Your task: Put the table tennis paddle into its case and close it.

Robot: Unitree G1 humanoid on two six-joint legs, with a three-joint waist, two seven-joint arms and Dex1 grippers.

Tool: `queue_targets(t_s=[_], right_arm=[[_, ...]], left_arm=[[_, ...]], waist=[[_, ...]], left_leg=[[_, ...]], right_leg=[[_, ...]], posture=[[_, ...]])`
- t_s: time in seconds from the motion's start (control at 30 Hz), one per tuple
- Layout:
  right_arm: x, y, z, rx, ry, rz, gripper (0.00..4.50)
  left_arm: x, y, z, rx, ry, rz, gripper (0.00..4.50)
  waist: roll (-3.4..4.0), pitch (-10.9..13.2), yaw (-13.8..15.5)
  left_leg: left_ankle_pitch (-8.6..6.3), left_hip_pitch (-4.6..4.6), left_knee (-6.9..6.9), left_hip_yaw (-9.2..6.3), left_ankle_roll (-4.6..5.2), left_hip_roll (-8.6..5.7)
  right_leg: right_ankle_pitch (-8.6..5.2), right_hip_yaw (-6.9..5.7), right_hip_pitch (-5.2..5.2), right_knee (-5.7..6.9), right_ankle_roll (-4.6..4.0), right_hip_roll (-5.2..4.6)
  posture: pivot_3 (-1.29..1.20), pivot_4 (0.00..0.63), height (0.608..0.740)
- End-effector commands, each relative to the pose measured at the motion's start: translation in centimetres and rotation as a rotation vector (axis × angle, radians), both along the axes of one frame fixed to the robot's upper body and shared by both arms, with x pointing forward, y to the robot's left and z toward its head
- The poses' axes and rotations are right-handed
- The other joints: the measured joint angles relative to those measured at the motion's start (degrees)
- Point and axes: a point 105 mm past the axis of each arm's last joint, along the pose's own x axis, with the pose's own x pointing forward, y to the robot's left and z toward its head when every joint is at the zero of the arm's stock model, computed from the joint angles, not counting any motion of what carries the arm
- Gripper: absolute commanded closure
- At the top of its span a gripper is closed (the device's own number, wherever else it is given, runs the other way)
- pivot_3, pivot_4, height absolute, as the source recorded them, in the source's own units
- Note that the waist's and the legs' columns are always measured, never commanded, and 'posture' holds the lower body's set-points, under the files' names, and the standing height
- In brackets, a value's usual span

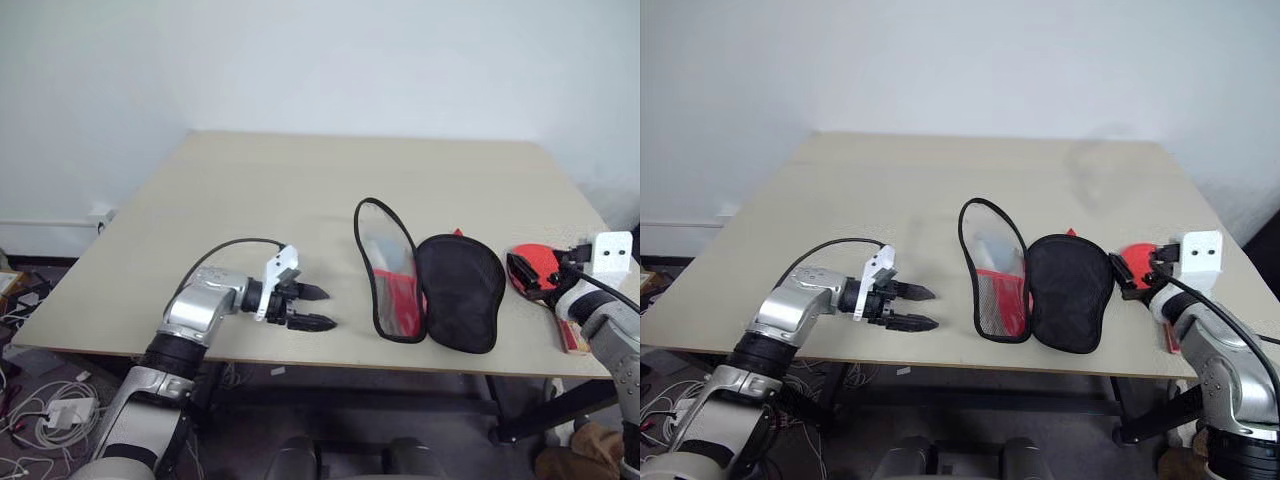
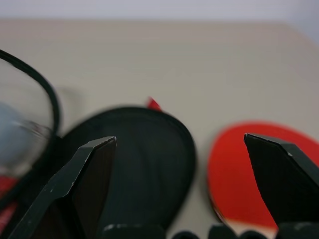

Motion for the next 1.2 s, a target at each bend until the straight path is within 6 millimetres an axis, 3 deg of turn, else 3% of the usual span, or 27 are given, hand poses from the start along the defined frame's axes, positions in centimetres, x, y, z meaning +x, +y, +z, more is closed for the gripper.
queue_targets(t_s=[0.03, 0.27, 0.47, 0.67, 0.77, 0.87, 1.03, 1.13, 1.2], right_arm=[[-0.8, -3.9, -0.2, -0.029, 0.067, -0.127, 0.04], [-1.8, -6.9, -2.0, 0.028, 0.226, -0.223, 0.04], [-1.6, -5.7, -4.3, 0.087, 0.329, -0.171, 0.04], [-1.1, -5.9, -6.1, 0.106, 0.397, -0.192, 0.04], [-1.1, -5.7, -7.1, 0.049, 0.450, -0.174, 0.61], [-1.4, -5.8, -8.1, -0.002, 0.494, -0.180, 1.64], [-0.9, -6.1, -6.8, -0.006, 0.443, -0.206, 3.37], [-0.7, -6.7, -5.6, -0.003, 0.398, -0.255, 3.40], [-0.2, -7.2, -3.6, 0.000, 0.329, -0.311, 3.40]], left_arm=[[0.1, -1.3, 1.5, -0.004, -0.040, -0.058, 0.38], [0.2, -3.0, 2.3, -0.022, -0.037, -0.088, 0.38], [0.5, -3.7, 2.7, -0.029, -0.056, -0.095, 0.38], [0.8, -3.4, 2.8, -0.028, -0.066, -0.075, 0.38], [1.0, -3.3, 2.8, -0.028, -0.072, -0.065, 0.38], [1.3, -3.3, 3.0, -0.034, -0.079, -0.056, 0.38], [1.4, -3.4, 2.7, -0.030, -0.080, -0.050, 0.38], [1.4, -3.4, 2.5, -0.026, -0.077, -0.050, 0.38], [1.5, -3.5, 2.4, -0.024, -0.074, -0.048, 0.38]], waist=[[0.00, 0.00, -0.02], [0.01, 0.00, -0.25], [0.04, 0.01, -0.25], [0.05, 0.01, -0.21], [0.03, 0.01, -0.22], [-0.04, -0.02, -0.32], [-0.22, -0.02, -0.24], [-0.22, -0.01, -0.20], [-0.18, 0.00, -0.17]], left_leg=[[0.00, 0.00, 0.00, 0.01, 0.00, 0.00], [0.00, 0.03, -0.01, 0.04, 0.01, 0.00], [0.00, 0.06, -0.02, 0.12, 0.01, 0.00], [0.00, 0.06, 0.00, 0.16, 0.01, -0.01], [0.00, 0.06, -0.01, 0.15, 0.01, 0.00], [0.00, 0.09, 0.00, 0.16, 0.01, 0.00], [0.00, 0.14, 0.03, 0.16, 0.01, 0.00], [-0.01, 0.12, 0.04, 0.16, 0.01, 0.00], [0.00, 0.11, 0.04, 0.16, 0.01, 0.00]], right_leg=[[0.00, 0.00, 0.00, 0.00, 0.00, 0.00], [0.00, 0.04, 0.00, 0.00, 0.00, 0.00], [0.00, 0.11, 0.00, 0.00, 0.01, 0.00], [0.00, 0.14, 0.01, -0.01, 0.02, 0.00], [0.07, 0.14, 0.01, -0.01, 0.14, 0.01], [0.07, 0.14, 0.03, -0.01, 0.14, 0.01], [0.07, 0.14, 0.12, -0.01, 0.13, 0.01], [0.06, 0.14, 0.11, -0.02, 0.13, 0.01], [0.07, 0.14, 0.09, -0.01, 0.13, 0.01]], posture=[[0.00, 0.000, 0.740], [0.00, 0.000, 0.740], [0.00, 0.000, 0.740], [0.00, 0.000, 0.740], [0.00, 0.000, 0.740], [0.00, 0.000, 0.740], [0.00, 0.000, 0.740], [0.00, 0.000, 0.740], [0.00, 0.000, 0.740]])
